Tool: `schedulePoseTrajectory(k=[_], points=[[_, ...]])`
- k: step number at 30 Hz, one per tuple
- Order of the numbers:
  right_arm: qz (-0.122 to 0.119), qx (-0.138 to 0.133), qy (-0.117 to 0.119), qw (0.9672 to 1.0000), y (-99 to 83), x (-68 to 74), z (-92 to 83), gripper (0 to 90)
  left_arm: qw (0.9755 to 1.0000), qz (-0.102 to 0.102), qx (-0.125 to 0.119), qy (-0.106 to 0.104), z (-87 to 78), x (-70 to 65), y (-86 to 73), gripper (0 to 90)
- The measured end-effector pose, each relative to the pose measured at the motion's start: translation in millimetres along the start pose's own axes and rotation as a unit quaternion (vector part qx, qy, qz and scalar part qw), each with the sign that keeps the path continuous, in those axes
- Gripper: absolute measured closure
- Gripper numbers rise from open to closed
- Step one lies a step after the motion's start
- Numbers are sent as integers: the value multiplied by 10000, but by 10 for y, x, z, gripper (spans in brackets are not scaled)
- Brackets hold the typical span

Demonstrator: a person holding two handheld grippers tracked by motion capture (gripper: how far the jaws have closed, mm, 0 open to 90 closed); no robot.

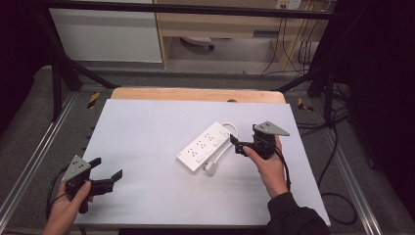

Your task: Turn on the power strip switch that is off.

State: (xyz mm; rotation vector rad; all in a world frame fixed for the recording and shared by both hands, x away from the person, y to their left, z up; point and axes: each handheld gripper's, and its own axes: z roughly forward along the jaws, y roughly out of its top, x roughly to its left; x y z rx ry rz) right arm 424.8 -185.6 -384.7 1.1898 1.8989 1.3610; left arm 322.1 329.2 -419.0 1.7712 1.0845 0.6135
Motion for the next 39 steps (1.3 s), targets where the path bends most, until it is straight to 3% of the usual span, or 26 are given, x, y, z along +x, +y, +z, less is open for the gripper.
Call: schedulePoseTrajectory(k=[11,24,29,37,39], points=[[68,-5,28,10000,10,17,90,50,10000,14,-5,5,2,-1,-1,62],[256,18,153,9996,-16,22,177,144,10000,77,20,27,1,-2,-1,63],[280,43,226,9993,-30,35,219,208,10000,84,23,25,1,-3,-1,62],[204,160,266,9993,-63,88,295,368,9999,97,24,29,0,-2,0,63],[146,204,266,9993,-74,117,323,444,9999,97,22,28,0,-2,0,63]])
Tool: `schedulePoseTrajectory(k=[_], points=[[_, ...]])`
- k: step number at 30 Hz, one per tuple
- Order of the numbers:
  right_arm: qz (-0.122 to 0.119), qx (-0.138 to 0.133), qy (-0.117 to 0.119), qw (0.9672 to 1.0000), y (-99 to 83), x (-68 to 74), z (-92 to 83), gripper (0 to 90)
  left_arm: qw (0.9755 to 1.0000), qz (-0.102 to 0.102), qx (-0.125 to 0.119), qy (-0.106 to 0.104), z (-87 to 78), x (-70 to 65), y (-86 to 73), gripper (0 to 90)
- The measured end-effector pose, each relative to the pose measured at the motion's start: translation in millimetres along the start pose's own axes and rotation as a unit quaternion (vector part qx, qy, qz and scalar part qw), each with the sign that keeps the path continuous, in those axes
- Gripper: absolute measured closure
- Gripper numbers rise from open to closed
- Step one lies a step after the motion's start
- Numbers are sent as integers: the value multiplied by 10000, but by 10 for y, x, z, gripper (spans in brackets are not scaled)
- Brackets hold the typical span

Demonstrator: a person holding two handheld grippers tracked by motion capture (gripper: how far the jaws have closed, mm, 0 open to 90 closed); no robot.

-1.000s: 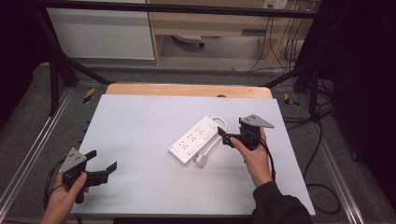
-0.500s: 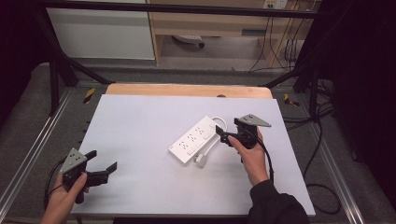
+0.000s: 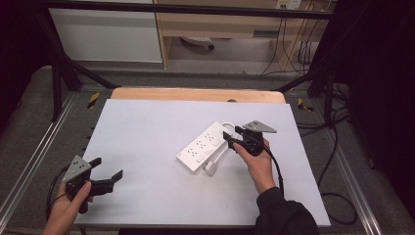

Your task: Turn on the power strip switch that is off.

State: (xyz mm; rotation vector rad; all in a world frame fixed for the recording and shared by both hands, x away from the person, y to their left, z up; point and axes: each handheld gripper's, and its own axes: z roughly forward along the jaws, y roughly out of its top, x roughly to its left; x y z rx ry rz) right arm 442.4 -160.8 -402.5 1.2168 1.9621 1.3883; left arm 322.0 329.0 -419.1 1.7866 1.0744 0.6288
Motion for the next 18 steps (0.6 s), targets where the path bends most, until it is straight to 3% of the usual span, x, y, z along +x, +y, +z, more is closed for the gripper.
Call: schedulePoseTrajectory(k=[9,18], points=[[-212,29,67,9997,-30,98,75,642,10000,13,-4,-2,-2,1,1,62],[-316,-5,160,9994,-50,147,123,781,10000,16,-5,0,-2,3,1,62]])
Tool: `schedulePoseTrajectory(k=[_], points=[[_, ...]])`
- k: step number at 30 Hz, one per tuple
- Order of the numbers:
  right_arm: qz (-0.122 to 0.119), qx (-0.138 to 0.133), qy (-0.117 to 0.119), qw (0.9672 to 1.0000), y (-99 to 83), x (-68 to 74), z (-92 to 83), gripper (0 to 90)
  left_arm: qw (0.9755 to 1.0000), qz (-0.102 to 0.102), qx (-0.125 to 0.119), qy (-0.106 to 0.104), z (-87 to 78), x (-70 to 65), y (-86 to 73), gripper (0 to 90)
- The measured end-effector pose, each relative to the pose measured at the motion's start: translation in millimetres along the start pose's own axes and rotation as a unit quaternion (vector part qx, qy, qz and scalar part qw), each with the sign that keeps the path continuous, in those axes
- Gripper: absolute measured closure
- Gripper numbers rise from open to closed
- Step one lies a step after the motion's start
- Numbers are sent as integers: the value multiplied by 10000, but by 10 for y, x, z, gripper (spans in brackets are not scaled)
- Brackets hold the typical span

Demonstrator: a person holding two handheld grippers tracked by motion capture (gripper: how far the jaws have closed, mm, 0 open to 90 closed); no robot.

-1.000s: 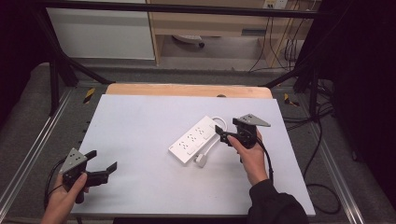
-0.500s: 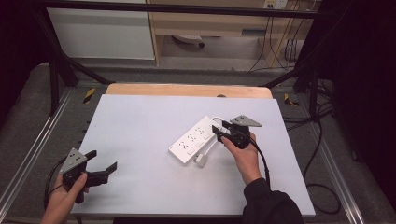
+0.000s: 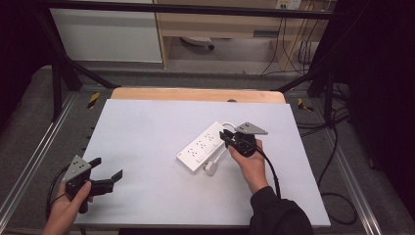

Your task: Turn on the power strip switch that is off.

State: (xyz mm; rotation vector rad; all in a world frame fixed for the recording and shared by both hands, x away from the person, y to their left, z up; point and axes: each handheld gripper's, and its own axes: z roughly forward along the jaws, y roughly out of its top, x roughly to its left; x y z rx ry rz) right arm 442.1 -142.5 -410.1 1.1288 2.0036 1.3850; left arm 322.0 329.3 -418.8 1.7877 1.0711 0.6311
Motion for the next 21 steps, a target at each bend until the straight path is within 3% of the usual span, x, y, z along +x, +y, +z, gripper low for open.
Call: schedulePoseTrajectory(k=[21], points=[[-8,102,168,9998,-50,74,101,831,10000,-2,-1,11,-1,2,0,63]])
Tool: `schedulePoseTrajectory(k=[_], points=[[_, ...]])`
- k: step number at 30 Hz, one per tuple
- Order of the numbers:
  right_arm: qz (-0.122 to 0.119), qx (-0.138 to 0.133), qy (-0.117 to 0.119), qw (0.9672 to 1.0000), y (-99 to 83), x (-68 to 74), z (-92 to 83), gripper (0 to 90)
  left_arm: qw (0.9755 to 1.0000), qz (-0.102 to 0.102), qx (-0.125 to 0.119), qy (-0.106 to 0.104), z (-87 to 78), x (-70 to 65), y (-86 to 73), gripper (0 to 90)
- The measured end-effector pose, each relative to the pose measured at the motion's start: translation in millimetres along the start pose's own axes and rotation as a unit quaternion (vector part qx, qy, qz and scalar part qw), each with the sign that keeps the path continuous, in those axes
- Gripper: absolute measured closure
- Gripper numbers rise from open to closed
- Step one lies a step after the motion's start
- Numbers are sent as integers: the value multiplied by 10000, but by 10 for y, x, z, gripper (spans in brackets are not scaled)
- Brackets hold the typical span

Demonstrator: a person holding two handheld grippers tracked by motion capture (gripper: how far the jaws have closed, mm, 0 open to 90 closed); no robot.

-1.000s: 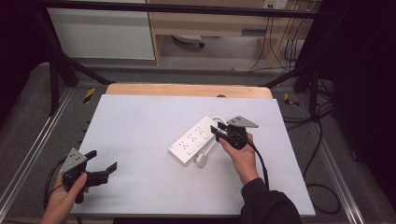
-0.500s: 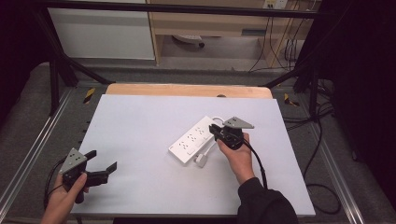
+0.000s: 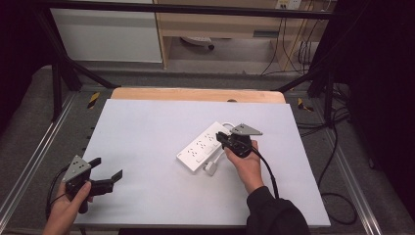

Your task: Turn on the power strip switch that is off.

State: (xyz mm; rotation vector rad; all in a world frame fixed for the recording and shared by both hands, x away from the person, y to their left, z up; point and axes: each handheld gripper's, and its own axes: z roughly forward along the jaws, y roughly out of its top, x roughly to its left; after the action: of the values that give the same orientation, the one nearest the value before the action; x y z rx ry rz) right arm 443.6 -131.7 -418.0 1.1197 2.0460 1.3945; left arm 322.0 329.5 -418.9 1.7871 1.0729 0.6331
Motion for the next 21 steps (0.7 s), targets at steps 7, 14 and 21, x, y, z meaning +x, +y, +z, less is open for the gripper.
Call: schedulePoseTrajectory(k=[7,14,21], points=[[-10,32,40,10000,-15,20,33,829,10000,1,-2,1,-1,0,0,63],[13,86,61,9999,-31,27,55,827,10000,-1,-1,0,0,0,0,62],[-26,155,116,9998,-52,60,94,847,10000,-3,-4,2,-1,0,0,63]])
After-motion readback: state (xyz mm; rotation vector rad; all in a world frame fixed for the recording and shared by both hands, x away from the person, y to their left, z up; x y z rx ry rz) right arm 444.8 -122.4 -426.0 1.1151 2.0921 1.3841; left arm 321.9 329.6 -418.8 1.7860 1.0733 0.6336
